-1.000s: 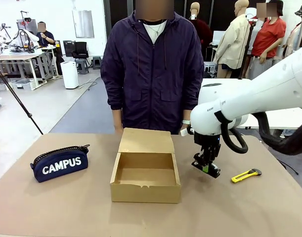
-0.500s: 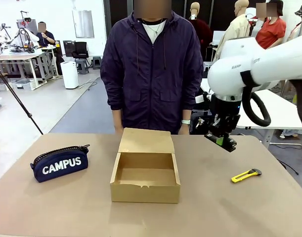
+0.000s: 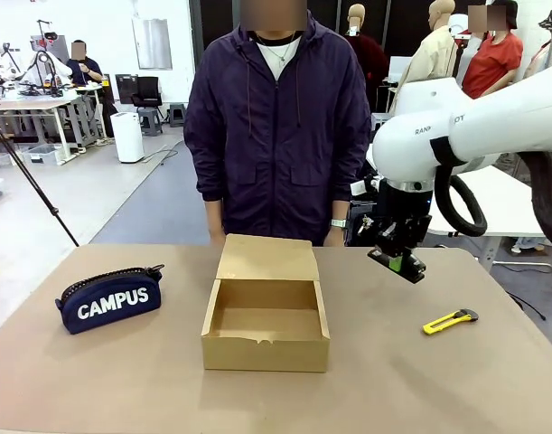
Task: Pack the items into the box.
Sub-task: Pick up the item indicated by the person and place it inside the Mailer Box.
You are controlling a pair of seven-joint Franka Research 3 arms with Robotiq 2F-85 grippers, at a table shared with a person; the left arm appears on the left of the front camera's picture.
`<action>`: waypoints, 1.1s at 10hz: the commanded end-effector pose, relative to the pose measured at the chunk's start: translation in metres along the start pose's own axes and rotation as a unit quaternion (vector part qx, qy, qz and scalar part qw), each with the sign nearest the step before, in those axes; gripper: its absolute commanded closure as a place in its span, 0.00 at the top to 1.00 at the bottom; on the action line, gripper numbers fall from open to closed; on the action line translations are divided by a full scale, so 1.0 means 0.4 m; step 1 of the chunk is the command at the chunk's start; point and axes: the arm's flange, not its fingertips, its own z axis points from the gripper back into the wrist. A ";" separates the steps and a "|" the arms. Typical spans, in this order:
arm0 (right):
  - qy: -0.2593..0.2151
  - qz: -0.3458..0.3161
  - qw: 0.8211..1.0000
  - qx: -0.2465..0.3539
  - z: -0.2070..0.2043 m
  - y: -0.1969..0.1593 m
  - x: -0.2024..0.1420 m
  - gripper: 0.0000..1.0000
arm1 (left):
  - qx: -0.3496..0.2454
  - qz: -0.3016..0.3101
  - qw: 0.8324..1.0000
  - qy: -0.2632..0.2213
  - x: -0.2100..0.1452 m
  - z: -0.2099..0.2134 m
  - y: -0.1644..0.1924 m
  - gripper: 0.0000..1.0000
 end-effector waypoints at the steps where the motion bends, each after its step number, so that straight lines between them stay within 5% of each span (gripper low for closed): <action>1: -0.034 0.045 0.998 -0.028 0.042 0.087 0.071 0.00 | -0.004 -0.001 1.000 0.002 -0.002 0.004 -0.003 1.00; 3: -0.062 0.178 0.982 -0.022 0.040 0.241 0.188 0.00 | -0.004 -0.001 1.000 0.002 -0.002 0.004 -0.003 1.00; 6: -0.083 0.333 0.939 -0.021 0.039 0.443 0.233 0.00 | -0.004 -0.001 1.000 0.002 -0.002 0.004 -0.003 1.00; 11: -0.049 0.438 0.898 0.010 -0.125 0.524 0.318 0.00 | -0.004 -0.001 1.000 0.002 -0.002 0.004 -0.003 1.00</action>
